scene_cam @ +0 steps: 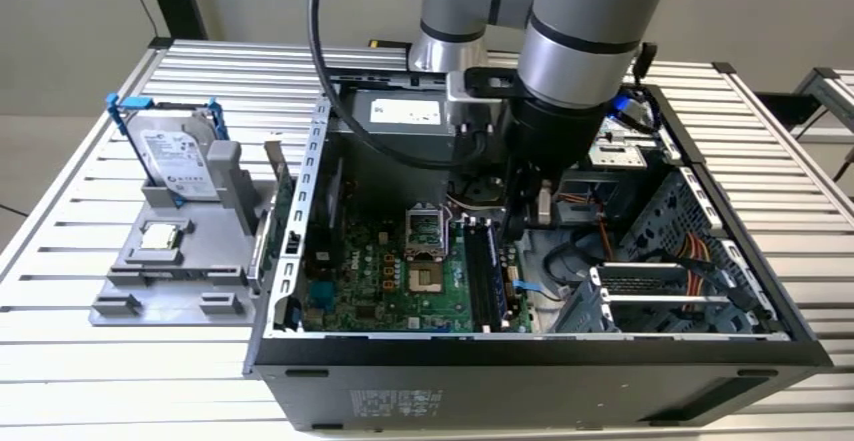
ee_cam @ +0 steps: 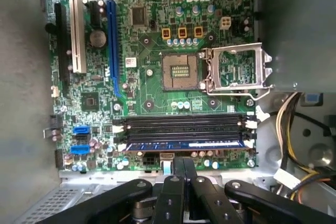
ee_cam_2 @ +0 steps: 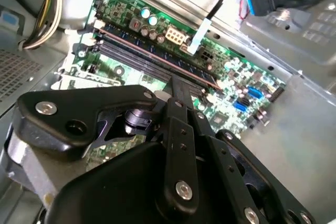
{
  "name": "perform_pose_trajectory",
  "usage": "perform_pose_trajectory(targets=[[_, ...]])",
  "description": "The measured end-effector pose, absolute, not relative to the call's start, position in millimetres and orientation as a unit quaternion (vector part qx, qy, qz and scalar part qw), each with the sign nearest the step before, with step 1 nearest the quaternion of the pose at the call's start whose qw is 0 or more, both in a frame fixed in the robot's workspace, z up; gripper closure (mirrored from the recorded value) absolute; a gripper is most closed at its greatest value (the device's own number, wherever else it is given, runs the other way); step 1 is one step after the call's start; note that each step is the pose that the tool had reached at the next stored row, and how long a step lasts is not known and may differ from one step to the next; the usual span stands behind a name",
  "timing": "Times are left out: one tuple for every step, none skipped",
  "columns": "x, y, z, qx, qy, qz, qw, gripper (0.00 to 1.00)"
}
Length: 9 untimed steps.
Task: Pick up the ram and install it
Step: 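Press down the ram until it locks into place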
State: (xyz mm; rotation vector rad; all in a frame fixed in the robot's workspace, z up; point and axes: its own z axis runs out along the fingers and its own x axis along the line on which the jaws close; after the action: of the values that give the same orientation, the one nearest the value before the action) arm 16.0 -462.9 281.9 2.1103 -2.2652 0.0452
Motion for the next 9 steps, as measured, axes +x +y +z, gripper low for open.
perform_pose_trajectory(targets=[[16.0, -462.9, 284.6, 0.681, -0.731, 0.015, 0.023, 1.0], [16.0, -462.9, 286.9, 0.681, -0.731, 0.015, 0.023, 1.0], [16.0, -462.9, 288.6, 0.681, -0.731, 0.015, 0.023, 1.0], [16.0, -462.9, 290.2, 0.681, -0.731, 0.015, 0.023, 1.0], [16.0, -462.9, 291.2, 0.681, -0.731, 0.015, 0.023, 1.0], [16.0, -462.9, 292.5, 0.681, -0.731, 0.015, 0.023, 1.0], [16.0, -462.9, 293.3, 0.681, -0.731, 0.015, 0.023, 1.0], [16.0, -462.9, 293.8, 0.681, -0.731, 0.014, 0.023, 1.0], [16.0, -462.9, 293.8, 0.681, -0.731, 0.014, 0.023, 1.0]])
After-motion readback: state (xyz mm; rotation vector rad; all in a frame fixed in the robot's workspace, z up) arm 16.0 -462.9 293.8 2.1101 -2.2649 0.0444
